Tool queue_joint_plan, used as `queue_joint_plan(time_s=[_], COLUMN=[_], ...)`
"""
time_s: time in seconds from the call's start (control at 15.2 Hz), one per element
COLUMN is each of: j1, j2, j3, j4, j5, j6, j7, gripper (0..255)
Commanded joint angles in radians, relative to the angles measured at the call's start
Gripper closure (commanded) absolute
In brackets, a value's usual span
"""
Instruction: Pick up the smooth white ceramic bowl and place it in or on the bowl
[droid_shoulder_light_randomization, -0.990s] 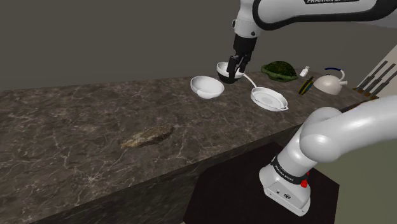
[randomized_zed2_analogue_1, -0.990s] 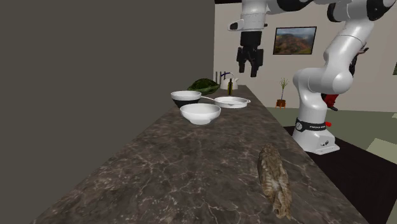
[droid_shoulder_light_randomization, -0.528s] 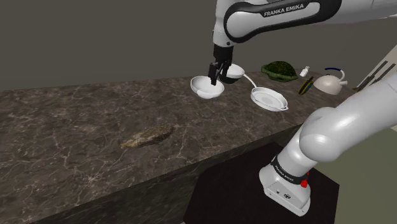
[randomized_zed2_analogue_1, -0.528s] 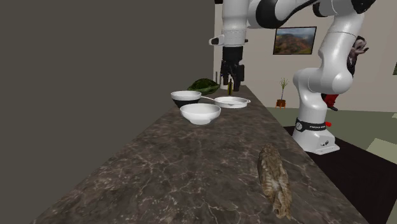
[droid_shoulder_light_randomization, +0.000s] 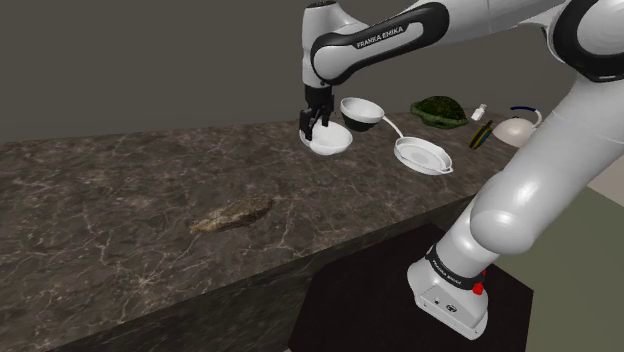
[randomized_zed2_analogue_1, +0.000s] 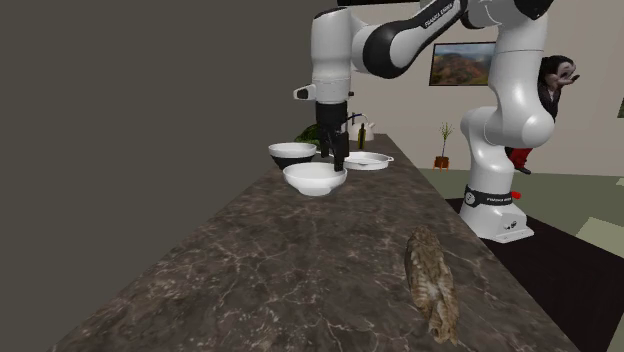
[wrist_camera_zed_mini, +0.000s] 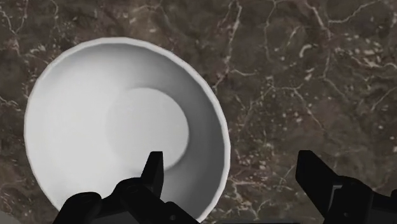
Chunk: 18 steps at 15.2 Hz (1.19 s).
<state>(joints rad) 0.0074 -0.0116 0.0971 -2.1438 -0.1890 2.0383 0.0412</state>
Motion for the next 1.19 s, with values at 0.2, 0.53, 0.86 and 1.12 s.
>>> queue_joint_plan(time_s=[0.2, 0.53, 0.86, 1.12], j1=[-0.001, -0.005, -0.005, -0.005], j2=[0.068, 0.093, 0.093, 0.093], j3=[-0.001, -0.006, -0.006, -0.006], j4=[0.007, -0.027, -0.027, -0.027], j5=[-0.017, -0.028, -0.028, -0.028], j6=[0.057, 0.116, 0.116, 0.116], j7=[0.013, 0.02, 0.02, 0.02], gripper=[0, 0, 0, 255])
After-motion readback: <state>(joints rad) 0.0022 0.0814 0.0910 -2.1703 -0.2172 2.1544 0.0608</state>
